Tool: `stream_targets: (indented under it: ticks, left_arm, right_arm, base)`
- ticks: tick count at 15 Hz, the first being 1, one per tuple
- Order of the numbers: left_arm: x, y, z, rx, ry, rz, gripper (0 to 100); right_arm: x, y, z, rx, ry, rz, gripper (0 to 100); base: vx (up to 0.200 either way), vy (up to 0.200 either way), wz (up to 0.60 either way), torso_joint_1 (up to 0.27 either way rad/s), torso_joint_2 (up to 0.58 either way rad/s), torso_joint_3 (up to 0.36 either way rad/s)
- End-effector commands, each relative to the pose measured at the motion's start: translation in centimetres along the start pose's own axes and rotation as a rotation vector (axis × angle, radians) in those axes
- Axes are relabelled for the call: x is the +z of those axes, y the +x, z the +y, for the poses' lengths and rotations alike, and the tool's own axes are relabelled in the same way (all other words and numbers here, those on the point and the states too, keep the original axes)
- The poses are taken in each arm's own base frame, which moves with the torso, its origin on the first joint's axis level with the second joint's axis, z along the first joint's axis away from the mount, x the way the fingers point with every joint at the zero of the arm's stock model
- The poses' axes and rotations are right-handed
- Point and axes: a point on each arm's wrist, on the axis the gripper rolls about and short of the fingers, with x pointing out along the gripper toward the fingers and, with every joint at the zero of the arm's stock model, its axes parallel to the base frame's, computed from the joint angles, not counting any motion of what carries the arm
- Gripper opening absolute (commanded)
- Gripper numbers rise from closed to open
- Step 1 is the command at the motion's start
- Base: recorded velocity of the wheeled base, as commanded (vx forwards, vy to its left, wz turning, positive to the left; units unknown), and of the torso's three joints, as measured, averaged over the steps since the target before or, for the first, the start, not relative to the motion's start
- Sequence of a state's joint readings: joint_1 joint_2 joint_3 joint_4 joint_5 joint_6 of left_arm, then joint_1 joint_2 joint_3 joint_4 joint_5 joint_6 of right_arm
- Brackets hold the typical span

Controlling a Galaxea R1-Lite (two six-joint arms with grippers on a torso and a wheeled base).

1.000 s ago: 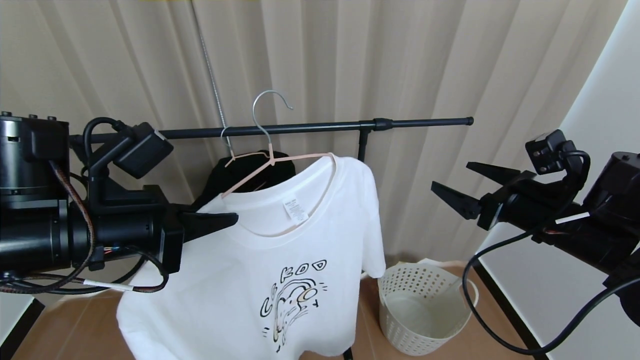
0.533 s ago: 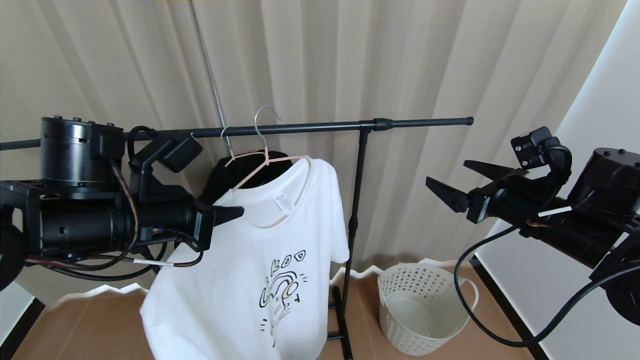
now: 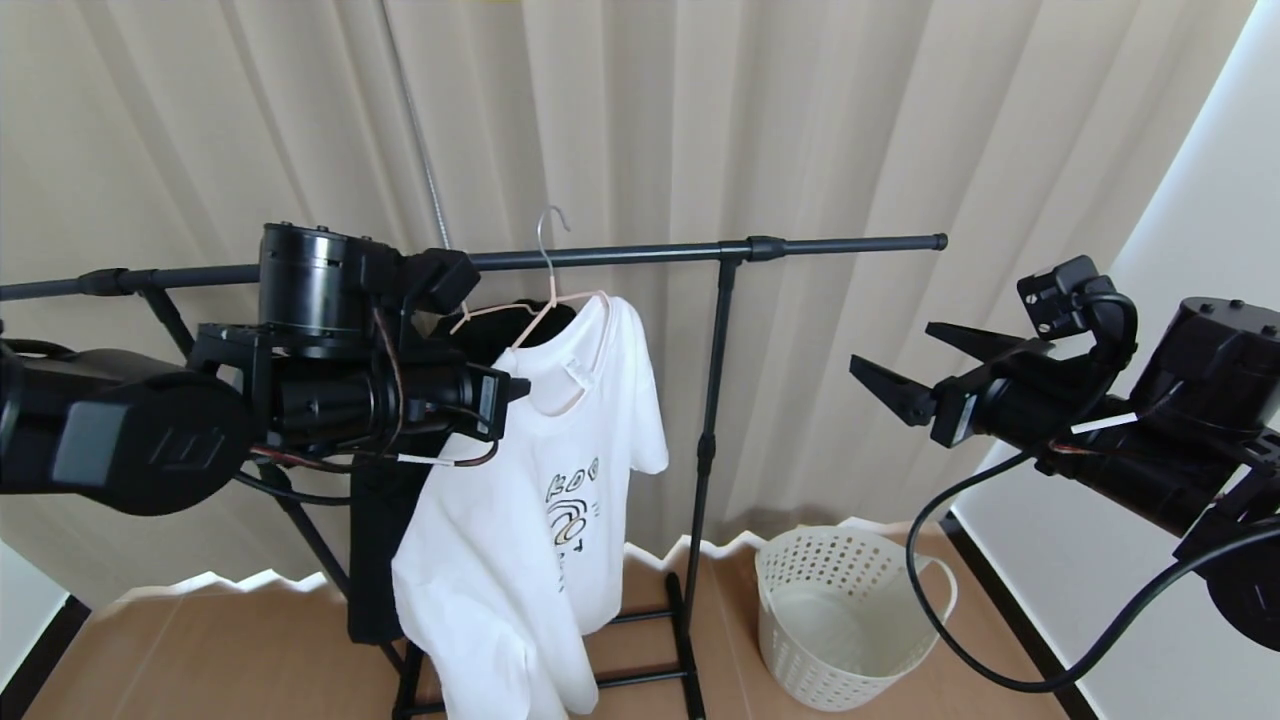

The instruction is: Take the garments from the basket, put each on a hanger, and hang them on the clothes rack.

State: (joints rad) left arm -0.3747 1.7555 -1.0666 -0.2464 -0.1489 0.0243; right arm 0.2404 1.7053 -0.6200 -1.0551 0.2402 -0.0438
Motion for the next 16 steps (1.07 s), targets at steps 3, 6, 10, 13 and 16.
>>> stream_targets:
  ticks: [3, 6, 10, 13, 16]
  left_arm:
    - [0.2, 4.4, 0.2, 0.047, -0.035, -0.004, 0]
    - [0.3, 6.3, 0.5, 0.089, -0.039, -0.025, 0]
    - [0.4, 8.8, 1.0, 0.119, -0.056, -0.058, 0]
    - [-0.1, 10.2, 1.4, 0.128, -0.062, -0.072, 0]
    - [-0.9, 11.3, 1.8, 0.133, -0.064, -0.074, 0]
  right_arm:
    - [0.0, 0.0, 0.0, -0.001, -0.001, -0.001, 100]
    - [0.1, 0.0, 0.0, -0.001, -0.003, -0.004, 100]
    - [0.2, -0.1, 0.0, -0.001, -0.006, -0.008, 100]
    - [0.2, -0.2, 0.0, -0.001, -0.006, -0.008, 100]
    - [0.1, -0.2, 0.0, -0.001, -0.007, -0.005, 100]
  base:
    - [0.000, 0.000, 0.00, 0.000, 0.00, 0.000]
    - [0.000, 0.000, 0.00, 0.000, 0.00, 0.000]
    - [0.000, 0.000, 0.00, 0.000, 0.00, 0.000]
    - [0.000, 0.000, 0.00, 0.000, 0.00, 0.000]
    - [0.000, 0.000, 0.00, 0.000, 0.00, 0.000]
